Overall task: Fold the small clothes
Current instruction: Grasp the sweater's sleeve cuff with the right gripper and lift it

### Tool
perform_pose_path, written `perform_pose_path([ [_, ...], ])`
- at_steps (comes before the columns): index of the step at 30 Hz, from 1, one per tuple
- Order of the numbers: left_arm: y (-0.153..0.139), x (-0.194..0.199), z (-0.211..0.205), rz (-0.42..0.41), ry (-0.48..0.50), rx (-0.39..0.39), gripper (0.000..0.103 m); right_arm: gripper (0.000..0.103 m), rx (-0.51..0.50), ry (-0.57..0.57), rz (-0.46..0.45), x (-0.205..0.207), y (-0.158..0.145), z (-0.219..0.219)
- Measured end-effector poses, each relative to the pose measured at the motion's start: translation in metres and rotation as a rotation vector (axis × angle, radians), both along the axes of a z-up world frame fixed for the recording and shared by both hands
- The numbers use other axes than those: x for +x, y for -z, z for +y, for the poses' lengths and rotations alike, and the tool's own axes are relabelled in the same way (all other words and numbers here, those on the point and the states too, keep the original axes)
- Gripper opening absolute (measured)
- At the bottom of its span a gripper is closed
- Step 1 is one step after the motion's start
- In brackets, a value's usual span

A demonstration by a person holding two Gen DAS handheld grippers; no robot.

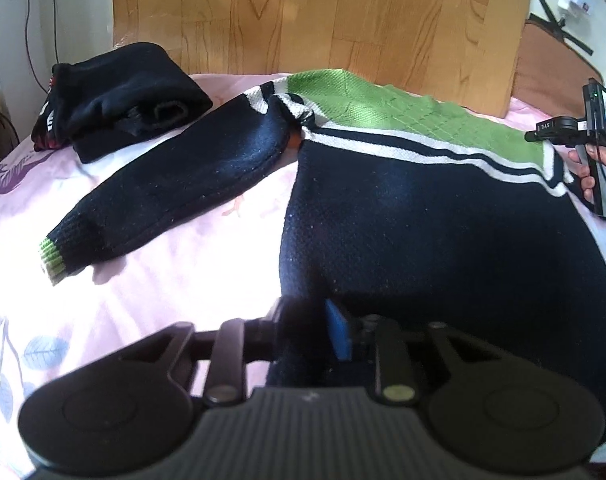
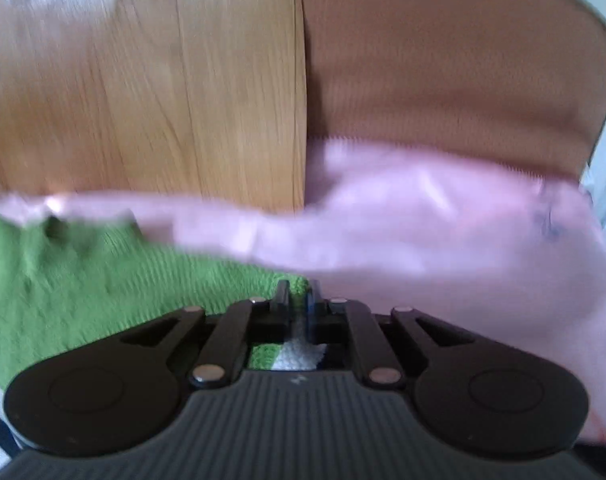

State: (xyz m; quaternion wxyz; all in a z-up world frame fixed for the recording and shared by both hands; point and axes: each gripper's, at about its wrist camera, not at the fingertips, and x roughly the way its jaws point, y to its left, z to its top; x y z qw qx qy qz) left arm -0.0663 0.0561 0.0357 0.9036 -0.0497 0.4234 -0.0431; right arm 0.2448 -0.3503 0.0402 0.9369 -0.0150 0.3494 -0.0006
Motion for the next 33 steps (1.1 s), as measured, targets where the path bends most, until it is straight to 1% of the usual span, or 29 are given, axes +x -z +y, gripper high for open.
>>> perform_pose_path([
  [2,-0.005,-0.005,0.011,-0.023,-0.001,-0.02,0.034,0.032,0.001,0.033,-0.018,-0.013,-0.011,-0.002],
  [5,-0.014,-0.015,0.03,-0.078,-0.025,-0.04,0.04,0.032,0.003,0.028,-0.082,-0.04,-0.039,-0.002],
  [8,-0.016,-0.027,0.049,-0.119,-0.057,-0.052,0.044,0.033,0.011,-0.047,-0.105,-0.065,-0.066,0.019],
  [10,-0.014,-0.035,0.059,-0.128,-0.078,-0.045,0.044,0.033,0.018,-0.141,-0.104,-0.079,-0.08,0.046],
  [12,-0.01,-0.044,0.071,-0.133,-0.091,-0.056,0.044,0.033,0.005,-0.253,-0.106,-0.096,-0.091,0.082],
  [15,-0.007,-0.065,0.091,-0.159,-0.102,-0.078,0.044,0.034,-0.046,-0.487,-0.1,-0.129,-0.097,0.158],
  [19,-0.004,-0.099,0.119,-0.217,-0.125,-0.113,0.044,0.034,-0.104,-0.836,-0.069,-0.177,-0.084,0.275],
  [21,-0.003,-0.115,0.131,-0.247,-0.142,-0.13,0.044,0.034,-0.118,-0.973,-0.041,-0.195,-0.073,0.322],
  [22,-0.002,-0.123,0.138,-0.262,-0.15,-0.138,0.044,0.034,-0.142,-1.054,-0.032,-0.207,-0.066,0.35],
  [23,-0.001,-0.131,0.144,-0.278,-0.158,-0.146,0.044,0.036,-0.172,-1.111,-0.033,-0.217,-0.059,0.369],
  [24,0.0,-0.138,0.15,-0.291,-0.165,-0.153,0.044,0.041,-0.218,-1.173,-0.038,-0.228,-0.049,0.391],
  [26,0.003,-0.149,0.161,-0.311,-0.182,-0.165,0.044,0.049,-0.283,-1.237,-0.036,-0.237,-0.032,0.421],
  [28,0.005,-0.157,0.173,-0.323,-0.207,-0.176,0.045,0.052,-0.351,-1.278,-0.036,-0.238,-0.014,0.445],
  [29,0.006,-0.158,0.177,-0.326,-0.22,-0.181,0.045,0.053,-0.378,-1.287,-0.034,-0.241,-0.01,0.453],
  [30,0.007,-0.158,0.183,-0.326,-0.233,-0.187,0.046,0.057,-0.373,-1.287,-0.068,-0.242,-0.006,0.458],
  [31,0.009,-0.158,0.186,-0.325,-0.244,-0.195,0.046,0.058,-0.378,-1.288,-0.083,-0.243,-0.007,0.465],
  [32,0.01,-0.156,0.189,-0.323,-0.253,-0.203,0.046,0.056,-0.374,-1.282,-0.086,-0.24,-0.006,0.474],
  [33,0.011,-0.155,0.192,-0.321,-0.258,-0.208,0.046,0.033,-0.357,-1.267,-0.071,-0.234,-0.007,0.48],
])
